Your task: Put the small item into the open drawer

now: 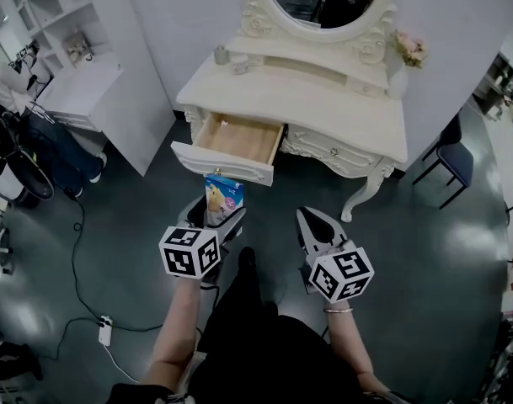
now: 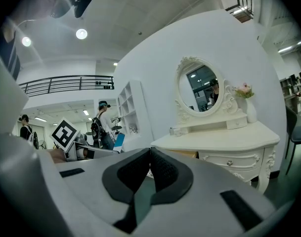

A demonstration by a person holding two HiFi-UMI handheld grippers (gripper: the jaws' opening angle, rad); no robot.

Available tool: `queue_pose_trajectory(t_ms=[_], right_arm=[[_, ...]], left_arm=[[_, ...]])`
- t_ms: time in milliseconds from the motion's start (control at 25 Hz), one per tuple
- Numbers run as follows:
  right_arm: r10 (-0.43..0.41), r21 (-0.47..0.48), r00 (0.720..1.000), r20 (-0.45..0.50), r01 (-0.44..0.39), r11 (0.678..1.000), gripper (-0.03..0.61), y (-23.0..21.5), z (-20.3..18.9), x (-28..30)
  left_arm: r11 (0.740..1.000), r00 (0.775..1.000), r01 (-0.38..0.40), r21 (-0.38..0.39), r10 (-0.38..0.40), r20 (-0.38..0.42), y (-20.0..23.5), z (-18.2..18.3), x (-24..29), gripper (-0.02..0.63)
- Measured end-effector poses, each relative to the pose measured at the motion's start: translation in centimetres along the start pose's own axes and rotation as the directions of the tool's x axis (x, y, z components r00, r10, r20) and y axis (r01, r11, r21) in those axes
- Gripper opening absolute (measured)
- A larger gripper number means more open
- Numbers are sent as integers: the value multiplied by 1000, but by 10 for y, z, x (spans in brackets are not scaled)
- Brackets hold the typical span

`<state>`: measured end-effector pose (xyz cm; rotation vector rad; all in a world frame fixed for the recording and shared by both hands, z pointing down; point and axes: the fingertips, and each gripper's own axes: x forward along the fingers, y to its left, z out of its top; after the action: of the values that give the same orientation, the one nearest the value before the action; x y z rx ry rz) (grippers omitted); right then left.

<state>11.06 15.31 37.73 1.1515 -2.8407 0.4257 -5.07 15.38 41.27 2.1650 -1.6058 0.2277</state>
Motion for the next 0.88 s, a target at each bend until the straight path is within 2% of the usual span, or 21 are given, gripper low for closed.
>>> queue_pose_trajectory(t_ms=[520,880], right_arm=[[-49,0,999,-15,49,999,5,-52,36,132],[-115,7,993,-13,115,993,5,-74,52,191]], left_arm=[[999,999,50,13,-50,-4,92,74,103,423],[991,993,116,66,-115,-22,133,108,152,424]])
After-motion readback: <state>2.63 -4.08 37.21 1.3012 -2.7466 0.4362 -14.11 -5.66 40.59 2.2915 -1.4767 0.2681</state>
